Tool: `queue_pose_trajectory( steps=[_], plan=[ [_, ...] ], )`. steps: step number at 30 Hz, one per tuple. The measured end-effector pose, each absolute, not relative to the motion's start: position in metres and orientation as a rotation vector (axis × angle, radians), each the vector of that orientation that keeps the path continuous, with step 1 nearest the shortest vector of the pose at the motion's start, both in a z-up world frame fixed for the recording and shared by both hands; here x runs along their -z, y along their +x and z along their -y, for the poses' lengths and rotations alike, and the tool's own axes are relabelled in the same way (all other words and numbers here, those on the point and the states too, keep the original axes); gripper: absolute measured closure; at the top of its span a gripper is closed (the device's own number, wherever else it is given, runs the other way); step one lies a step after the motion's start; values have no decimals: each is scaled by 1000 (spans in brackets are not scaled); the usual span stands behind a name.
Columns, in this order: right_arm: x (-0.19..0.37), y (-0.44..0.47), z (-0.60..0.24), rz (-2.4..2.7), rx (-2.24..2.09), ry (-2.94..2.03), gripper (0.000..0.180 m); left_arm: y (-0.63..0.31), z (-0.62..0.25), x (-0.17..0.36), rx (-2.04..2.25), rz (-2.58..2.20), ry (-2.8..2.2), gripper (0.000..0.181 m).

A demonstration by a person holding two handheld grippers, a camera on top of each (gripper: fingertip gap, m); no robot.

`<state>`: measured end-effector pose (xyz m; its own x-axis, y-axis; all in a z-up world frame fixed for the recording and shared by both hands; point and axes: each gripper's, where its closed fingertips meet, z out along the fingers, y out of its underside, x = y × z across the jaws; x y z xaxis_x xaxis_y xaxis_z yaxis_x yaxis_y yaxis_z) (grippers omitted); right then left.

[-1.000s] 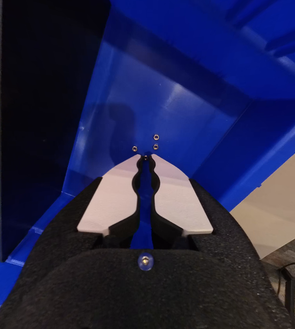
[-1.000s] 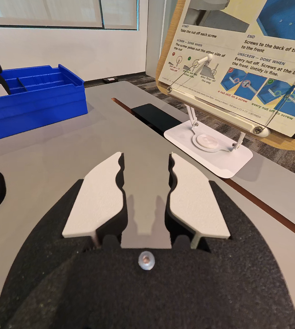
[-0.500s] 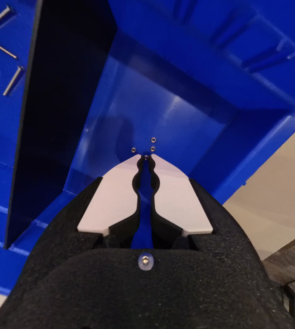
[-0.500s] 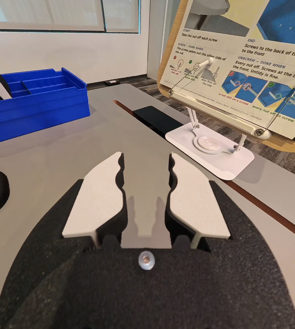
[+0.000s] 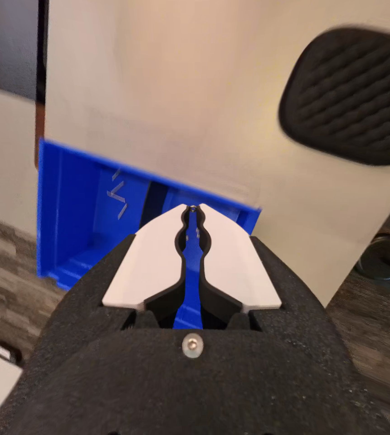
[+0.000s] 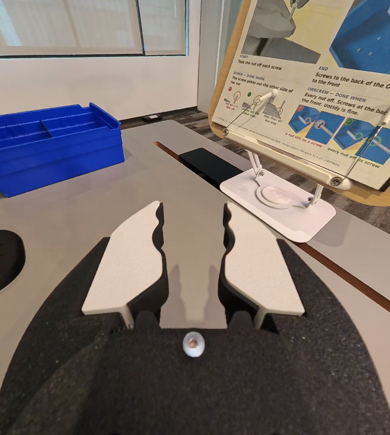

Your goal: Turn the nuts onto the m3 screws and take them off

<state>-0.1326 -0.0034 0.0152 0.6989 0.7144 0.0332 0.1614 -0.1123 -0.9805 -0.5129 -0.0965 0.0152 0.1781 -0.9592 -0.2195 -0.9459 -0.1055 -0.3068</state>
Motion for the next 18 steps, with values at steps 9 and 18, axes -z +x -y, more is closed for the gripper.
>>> queue_pose_trajectory(
  steps=[9, 18],
  plan=[
    [-36, -101, 6, 654, -550, -1635, 132, -347, 111, 43, 198, -2199, -1833, 175],
    [-49, -74, 8, 611, -587, -1622, 132, -266, 77, 127, 81, -2348, -1757, 175]
  ],
)
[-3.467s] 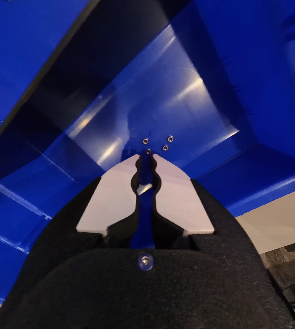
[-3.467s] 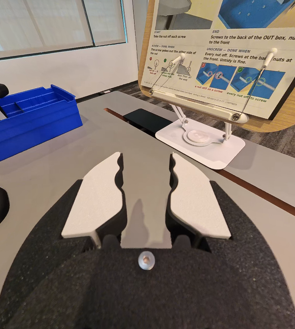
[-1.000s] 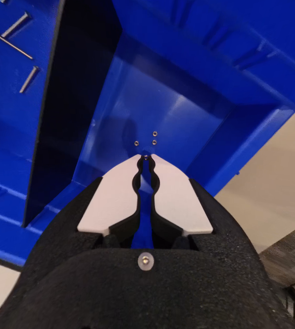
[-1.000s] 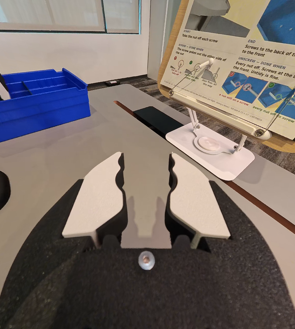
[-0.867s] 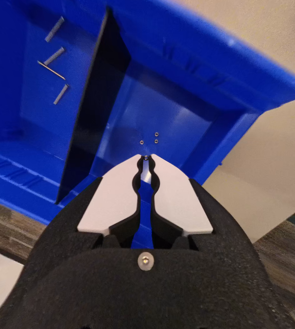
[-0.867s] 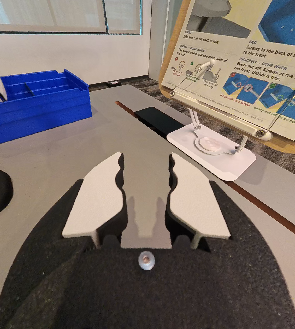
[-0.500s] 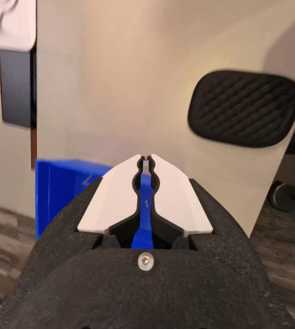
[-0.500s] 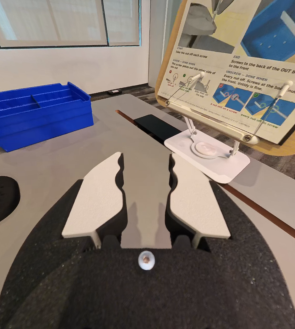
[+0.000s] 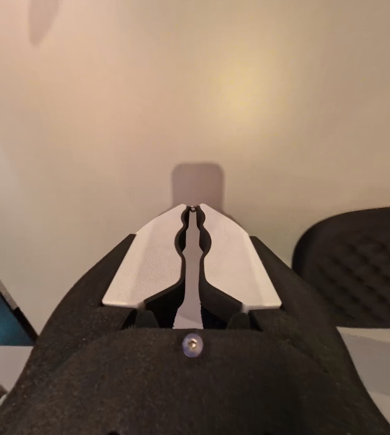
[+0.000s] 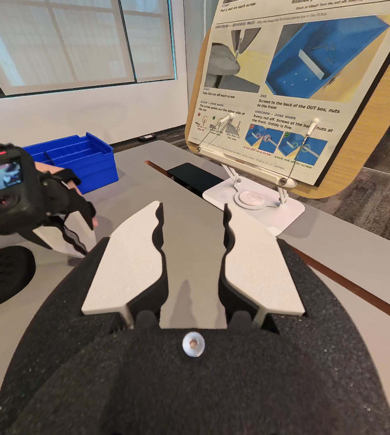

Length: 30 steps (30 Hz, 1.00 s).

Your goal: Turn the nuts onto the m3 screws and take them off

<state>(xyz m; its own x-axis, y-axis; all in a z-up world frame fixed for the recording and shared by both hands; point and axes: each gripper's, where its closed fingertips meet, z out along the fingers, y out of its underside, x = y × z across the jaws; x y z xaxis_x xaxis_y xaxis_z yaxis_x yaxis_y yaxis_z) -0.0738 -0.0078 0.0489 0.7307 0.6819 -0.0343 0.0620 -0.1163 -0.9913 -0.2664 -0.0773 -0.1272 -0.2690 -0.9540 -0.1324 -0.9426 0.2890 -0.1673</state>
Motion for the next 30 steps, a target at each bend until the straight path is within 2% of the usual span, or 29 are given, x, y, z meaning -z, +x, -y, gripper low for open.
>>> queue_pose_trajectory(
  steps=[23, 27, 30],
  plan=[
    [-46, -55, 0, 542, -636, -1626, 133, -259, 67, 156, 43, -2371, -1841, 174],
    [-44, -57, 0, 552, -636, -1633, 132, -258, 66, 151, 72, -2332, -1847, 169],
    [-42, -59, 0, 560, -634, -1638, 132, -253, 63, 123, 156, -2220, -1828, 166]
  ],
)
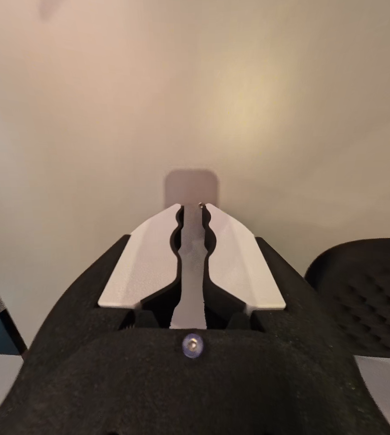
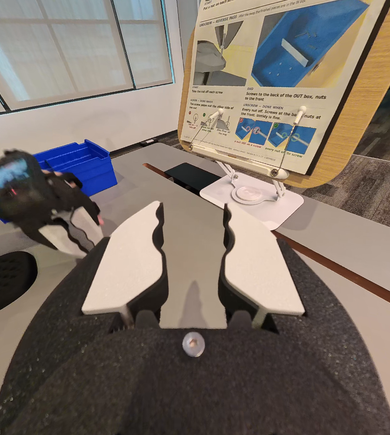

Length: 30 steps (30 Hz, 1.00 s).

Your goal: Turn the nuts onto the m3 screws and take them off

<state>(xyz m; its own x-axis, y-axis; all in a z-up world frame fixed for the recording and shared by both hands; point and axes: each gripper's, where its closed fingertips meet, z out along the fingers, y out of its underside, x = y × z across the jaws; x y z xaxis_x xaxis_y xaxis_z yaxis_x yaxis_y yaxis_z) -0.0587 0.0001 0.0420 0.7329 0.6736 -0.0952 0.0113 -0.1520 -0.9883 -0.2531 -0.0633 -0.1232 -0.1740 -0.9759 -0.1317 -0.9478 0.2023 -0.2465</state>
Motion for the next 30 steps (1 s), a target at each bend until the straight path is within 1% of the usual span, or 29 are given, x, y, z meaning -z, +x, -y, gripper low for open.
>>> queue_pose_trajectory(
  steps=[3, 7, 9, 11, 15, 18, 23, 30],
  plan=[
    [-36, -61, -1, 567, -635, -1654, 132, -268, 52, 67, 192, -2034, -1800, 166],
    [-28, -66, -3, 578, -644, -1675, 132, -349, 25, -9, 42, -1793, -1878, 163],
    [-24, -72, -3, 590, -665, -1684, 132, -407, 15, -28, -88, -1717, -1976, 163],
    [-21, -77, -3, 606, -661, -1695, 132, -468, 7, -34, -225, -1653, -2099, 161],
    [-14, -83, -4, 647, -606, -1721, 132, -565, -3, -16, -400, -1601, -2280, 160],
    [-13, -85, -3, 650, -598, -1725, 132, -600, -11, 9, -397, -1611, -2340, 163],
    [-12, -82, -4, 634, -586, -1724, 134, -611, -35, 48, -315, -1690, -2318, 167],
    [-4, -79, -5, 600, -628, -1748, 134, -607, -52, 95, -130, -1696, -2439, 166]
  ],
)
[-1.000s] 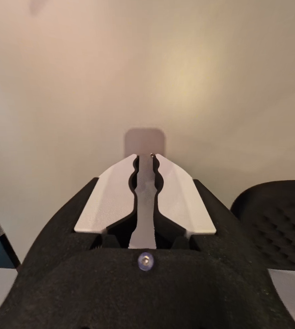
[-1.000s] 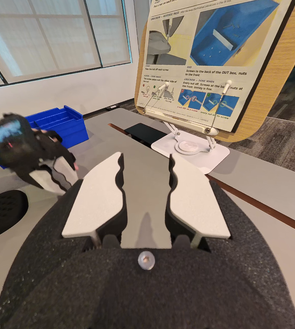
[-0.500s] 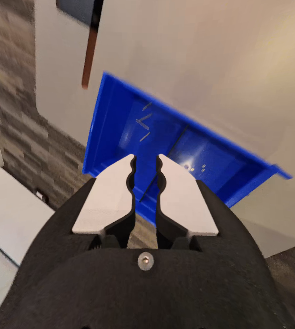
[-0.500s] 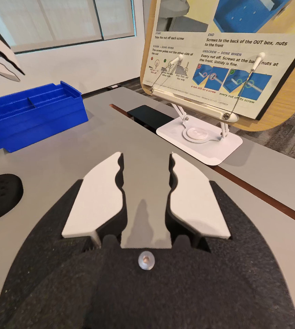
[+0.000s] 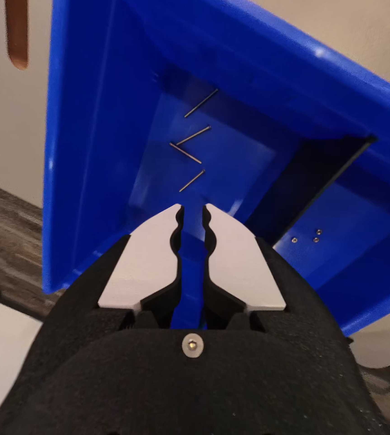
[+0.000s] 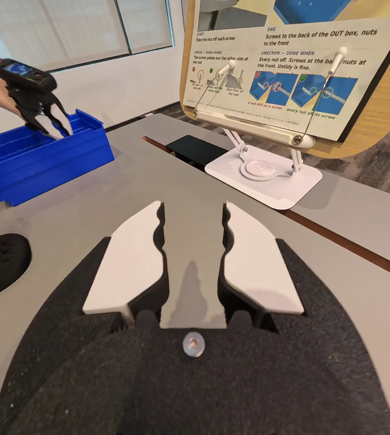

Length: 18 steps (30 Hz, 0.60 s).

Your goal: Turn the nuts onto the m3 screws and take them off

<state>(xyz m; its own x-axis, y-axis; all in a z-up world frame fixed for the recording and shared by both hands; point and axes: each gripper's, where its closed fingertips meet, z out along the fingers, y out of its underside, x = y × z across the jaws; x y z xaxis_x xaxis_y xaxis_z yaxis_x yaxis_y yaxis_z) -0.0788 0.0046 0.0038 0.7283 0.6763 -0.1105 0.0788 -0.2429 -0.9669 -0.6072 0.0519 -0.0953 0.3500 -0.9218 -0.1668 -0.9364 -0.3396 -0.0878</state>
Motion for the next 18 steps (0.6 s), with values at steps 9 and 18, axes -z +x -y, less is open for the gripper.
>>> queue_pose_trajectory(
  steps=[9, 18],
  plan=[
    [26, -92, -9, 684, -568, -1854, 132, -597, -63, 116, -119, -1728, -2387, 167],
    [24, -102, -6, 720, -573, -1831, 133, -614, -65, 135, -279, -1970, -2310, 170]
  ],
)
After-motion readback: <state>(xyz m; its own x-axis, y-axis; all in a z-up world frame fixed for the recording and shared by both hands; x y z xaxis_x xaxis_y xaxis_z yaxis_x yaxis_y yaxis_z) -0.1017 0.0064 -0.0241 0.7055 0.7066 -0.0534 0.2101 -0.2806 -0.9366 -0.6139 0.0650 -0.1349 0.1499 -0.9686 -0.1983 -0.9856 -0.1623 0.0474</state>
